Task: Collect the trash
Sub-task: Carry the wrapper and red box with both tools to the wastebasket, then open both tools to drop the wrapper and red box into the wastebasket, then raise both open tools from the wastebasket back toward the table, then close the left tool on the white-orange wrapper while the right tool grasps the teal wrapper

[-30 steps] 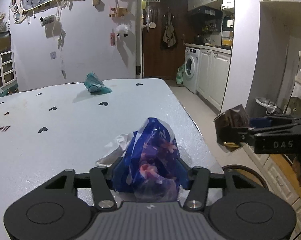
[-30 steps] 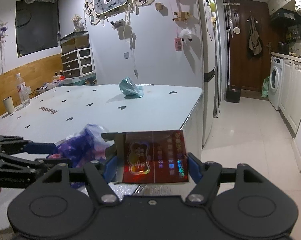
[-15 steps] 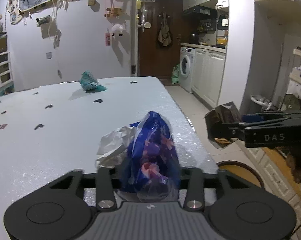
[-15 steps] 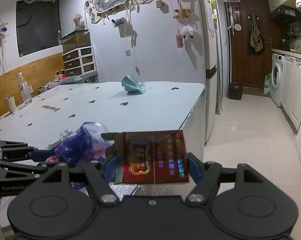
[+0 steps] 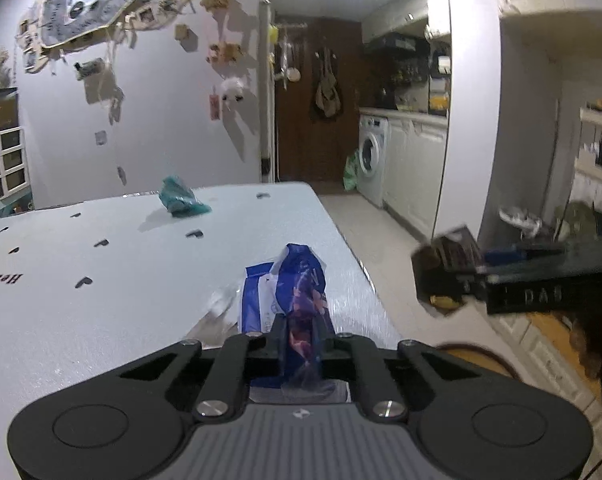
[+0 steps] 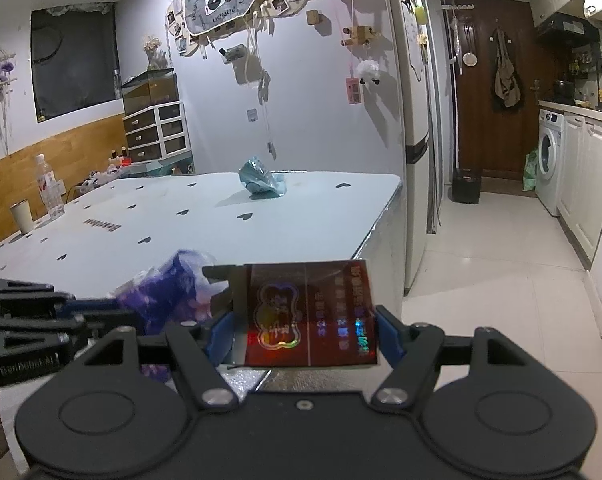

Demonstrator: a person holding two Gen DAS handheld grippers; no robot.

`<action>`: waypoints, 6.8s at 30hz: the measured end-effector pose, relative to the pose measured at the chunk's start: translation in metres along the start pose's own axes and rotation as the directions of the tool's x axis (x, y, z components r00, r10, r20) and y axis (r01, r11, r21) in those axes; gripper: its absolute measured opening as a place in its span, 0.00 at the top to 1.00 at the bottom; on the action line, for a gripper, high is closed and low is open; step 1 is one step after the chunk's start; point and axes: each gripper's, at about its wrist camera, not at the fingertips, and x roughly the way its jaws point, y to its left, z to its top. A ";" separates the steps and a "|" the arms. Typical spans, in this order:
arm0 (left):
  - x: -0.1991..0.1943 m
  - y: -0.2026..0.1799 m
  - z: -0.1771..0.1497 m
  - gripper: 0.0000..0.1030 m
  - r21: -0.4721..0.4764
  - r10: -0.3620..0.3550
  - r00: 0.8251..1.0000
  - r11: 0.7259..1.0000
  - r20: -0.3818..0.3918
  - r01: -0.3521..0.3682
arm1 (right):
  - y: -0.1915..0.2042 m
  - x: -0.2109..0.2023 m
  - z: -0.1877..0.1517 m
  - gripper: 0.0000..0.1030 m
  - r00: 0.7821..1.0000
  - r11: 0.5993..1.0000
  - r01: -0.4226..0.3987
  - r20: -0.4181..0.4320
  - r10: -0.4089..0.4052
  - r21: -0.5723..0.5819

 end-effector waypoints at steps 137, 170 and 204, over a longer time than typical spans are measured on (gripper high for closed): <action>0.219 -0.195 -0.117 0.00 0.104 -0.029 0.812 0.988 -0.583 0.110 | -0.221 0.000 -0.176 0.00 0.827 0.956 0.292 -0.506 -0.245 0.014; 0.000 -0.154 -0.014 0.00 0.077 -0.078 0.996 0.994 -0.045 0.082 | -0.156 -0.139 -0.099 0.00 0.940 0.933 0.341 -0.011 -0.342 0.112; 0.051 0.029 -0.008 0.02 0.181 0.094 0.993 0.980 -0.073 -0.079 | 0.051 0.061 0.145 0.00 0.990 0.945 -0.060 0.099 0.096 -0.321</action>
